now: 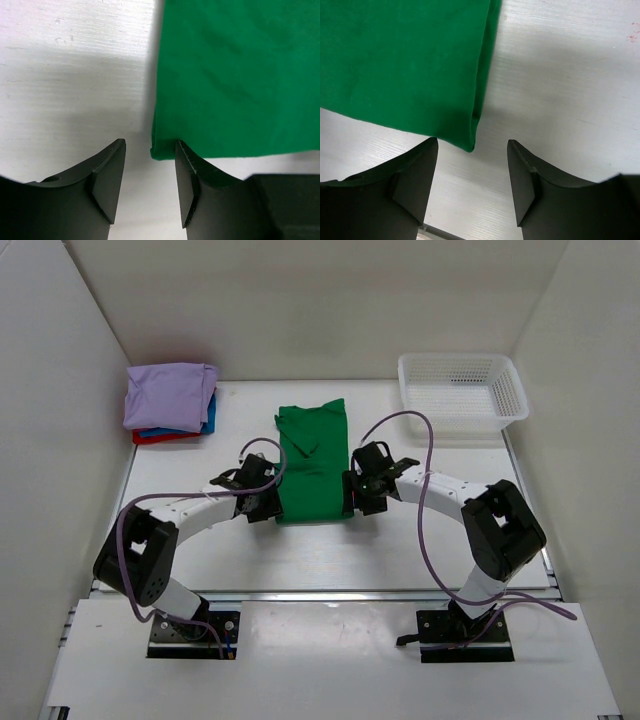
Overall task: Fold and stack the t-shirts
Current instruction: Grab one side of the 2/3 rectangular tshirt with both arms, then fold the long partially folded tshirt into a neat square
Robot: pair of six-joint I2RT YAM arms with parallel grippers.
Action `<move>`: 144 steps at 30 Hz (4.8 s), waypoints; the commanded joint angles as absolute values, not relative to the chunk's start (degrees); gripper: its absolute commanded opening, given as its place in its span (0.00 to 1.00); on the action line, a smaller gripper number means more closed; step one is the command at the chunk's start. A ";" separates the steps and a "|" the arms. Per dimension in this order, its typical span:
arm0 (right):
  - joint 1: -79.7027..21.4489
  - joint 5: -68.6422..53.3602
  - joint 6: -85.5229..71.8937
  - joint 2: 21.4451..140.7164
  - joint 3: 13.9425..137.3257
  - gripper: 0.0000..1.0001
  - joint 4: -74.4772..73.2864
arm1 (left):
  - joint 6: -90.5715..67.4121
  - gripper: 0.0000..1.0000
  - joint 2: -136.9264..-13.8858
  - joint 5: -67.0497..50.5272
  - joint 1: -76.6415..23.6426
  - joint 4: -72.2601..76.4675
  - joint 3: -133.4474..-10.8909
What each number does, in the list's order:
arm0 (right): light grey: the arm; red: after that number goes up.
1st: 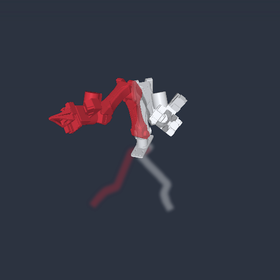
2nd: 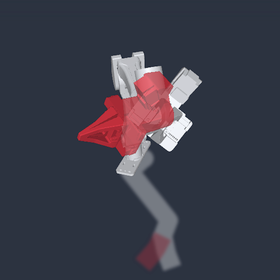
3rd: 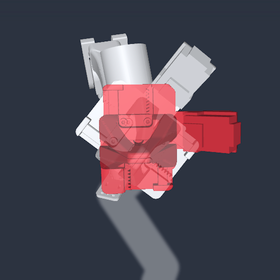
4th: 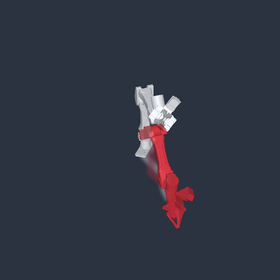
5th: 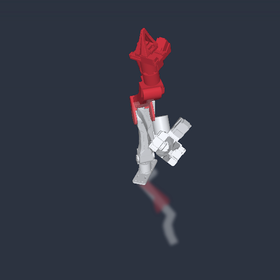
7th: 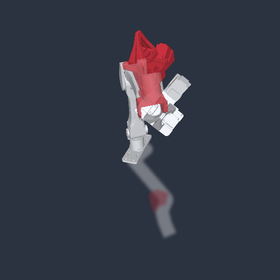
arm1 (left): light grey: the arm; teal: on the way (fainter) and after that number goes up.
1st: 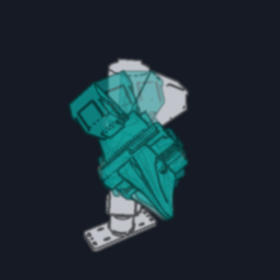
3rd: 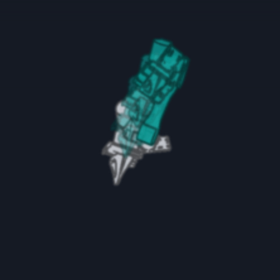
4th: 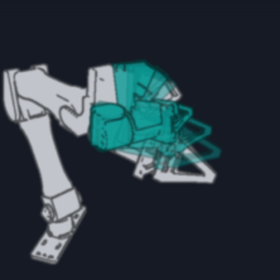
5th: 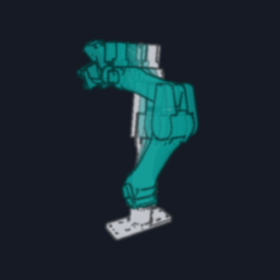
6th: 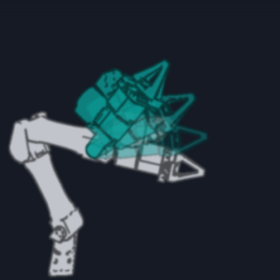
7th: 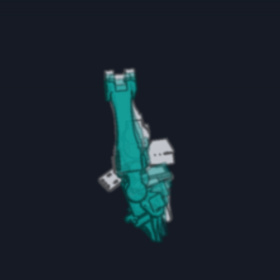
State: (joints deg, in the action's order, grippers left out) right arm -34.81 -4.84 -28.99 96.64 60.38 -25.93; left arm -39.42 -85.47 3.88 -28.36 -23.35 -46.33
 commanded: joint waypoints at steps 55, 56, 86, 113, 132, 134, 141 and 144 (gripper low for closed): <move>-37.44 1.23 -29.89 100.90 55.81 0.00 -18.37 | -41.48 0.00 -92.38 7.21 -33.49 -18.01 -41.93; -37.79 0.53 -29.53 100.64 55.81 0.01 -18.72 | -41.40 0.00 -91.59 6.77 -33.66 -18.37 -41.92; -54.42 -11.50 -35.44 73.74 50.44 0.00 -43.41 | -42.90 0.00 -52.29 -5.70 -36.83 -50.88 -36.45; -31.20 -18.02 -11.96 94.74 93.68 0.00 -62.14 | -26.54 0.00 -80.33 -12.48 -19.87 -55.47 -74.62; -22.59 -20.83 -8.27 111.26 104.05 0.00 -55.28 | -26.45 0.00 -97.02 -15.03 -15.47 -46.85 -79.80; -21.89 -20.57 -8.26 112.93 105.46 0.00 -55.46 | -26.72 0.00 -97.82 -15.73 -14.68 -45.97 -80.42; -21.27 -21.53 -7.56 118.29 113.10 0.00 -55.90 | -27.07 0.00 -100.98 -16.26 -11.96 -43.34 -82.53; -21.09 -21.45 -7.21 121.62 117.15 0.00 -56.42 | -27.60 0.00 -101.69 -16.61 -11.08 -42.19 -83.41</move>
State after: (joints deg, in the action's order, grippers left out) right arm -22.57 -23.59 -8.84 119.87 112.64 -56.36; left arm -28.10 -102.17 -17.72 -13.17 -43.11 -81.65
